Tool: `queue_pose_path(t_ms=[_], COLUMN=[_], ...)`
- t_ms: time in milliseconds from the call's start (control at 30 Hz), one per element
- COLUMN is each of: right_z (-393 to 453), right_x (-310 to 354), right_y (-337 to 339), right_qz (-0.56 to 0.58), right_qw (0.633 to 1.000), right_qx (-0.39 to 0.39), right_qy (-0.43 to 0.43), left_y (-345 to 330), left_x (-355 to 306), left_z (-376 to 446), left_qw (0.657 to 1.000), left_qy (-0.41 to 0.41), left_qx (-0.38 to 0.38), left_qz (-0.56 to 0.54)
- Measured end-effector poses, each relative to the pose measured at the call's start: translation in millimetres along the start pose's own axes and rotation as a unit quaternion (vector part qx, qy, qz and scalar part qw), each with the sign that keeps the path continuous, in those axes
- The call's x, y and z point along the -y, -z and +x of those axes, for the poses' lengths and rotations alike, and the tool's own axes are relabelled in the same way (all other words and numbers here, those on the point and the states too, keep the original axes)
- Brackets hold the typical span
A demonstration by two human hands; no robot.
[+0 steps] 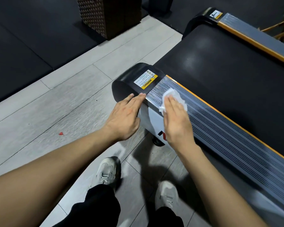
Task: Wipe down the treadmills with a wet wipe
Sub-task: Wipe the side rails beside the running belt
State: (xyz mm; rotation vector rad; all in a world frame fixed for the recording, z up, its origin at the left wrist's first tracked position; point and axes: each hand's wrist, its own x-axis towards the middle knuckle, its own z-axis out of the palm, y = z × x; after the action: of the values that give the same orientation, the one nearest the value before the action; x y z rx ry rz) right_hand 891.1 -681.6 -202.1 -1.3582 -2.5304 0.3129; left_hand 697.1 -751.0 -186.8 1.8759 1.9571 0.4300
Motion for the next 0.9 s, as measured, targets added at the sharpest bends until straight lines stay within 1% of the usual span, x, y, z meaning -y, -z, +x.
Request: queue_pose_path(t_ms=[67, 100, 167, 233, 267, 333, 433, 500, 600, 667, 833, 900], right_z=[22.4, 32.9, 48.1, 51.6, 48.4, 27.5, -37.4, -78.9, -96.0, -76.5, 27.0, 49.7], right_x=[19.0, 29.1, 43.1, 40.0, 32.8, 12.2, -21.6, -42.2, -52.4, -41.4, 12.3, 23.2], right_y=[-10.7, -16.8, -22.1, -23.9, -21.9, -15.2, 5.8, 21.0, 27.9, 23.6, 3.2, 0.2], right_qz=[-0.039, -0.044, -0.033, -0.026, -0.028, -0.036, -0.047, -0.043, -0.016, -0.008, -0.007, -0.005], right_qw=[0.999, 0.999, 0.999, 0.999, 0.998, 0.999, 0.999, 0.998, 0.998, 0.998, 0.998, 0.996], right_qx=[0.002, 0.0, 0.022, 0.037, 0.031, 0.014, 0.001, -0.012, -0.019, -0.01, 0.064, 0.084], right_qy=[0.011, 0.017, 0.017, 0.029, 0.04, 0.038, -0.012, -0.049, -0.063, -0.058, 0.01, 0.034], left_y=[0.2, -0.1, -0.8, -1.4, -2.2, -3.2, -4.8, -5.1, -4.6, -4.4, -6.5, -6.4], left_x=[-1.6, -2.0, -3.1, -4.7, -5.5, -4.6, -1.5, -1.1, -1.6, -2.1, -7.6, -7.8], left_z=[0.9, 0.8, 1.5, 1.7, 1.7, 1.5, 0.4, 1.1, 1.8, 2.7, 2.4, 2.2], left_qw=[1.0, 1.0, 1.0, 1.0, 1.0, 1.0, 0.999, 0.999, 0.997, 0.997, 0.996, 0.996], left_qy=[0.007, 0.009, 0.01, 0.012, 0.013, 0.012, -0.006, -0.005, 0.002, 0.001, 0.007, 0.004], left_qx=[-0.003, -0.005, -0.011, -0.018, -0.02, -0.016, -0.007, 0.007, 0.016, 0.02, 0.019, 0.016], left_qz=[-0.01, -0.011, -0.016, -0.017, -0.016, -0.005, 0.035, 0.052, 0.074, 0.079, 0.092, 0.091])
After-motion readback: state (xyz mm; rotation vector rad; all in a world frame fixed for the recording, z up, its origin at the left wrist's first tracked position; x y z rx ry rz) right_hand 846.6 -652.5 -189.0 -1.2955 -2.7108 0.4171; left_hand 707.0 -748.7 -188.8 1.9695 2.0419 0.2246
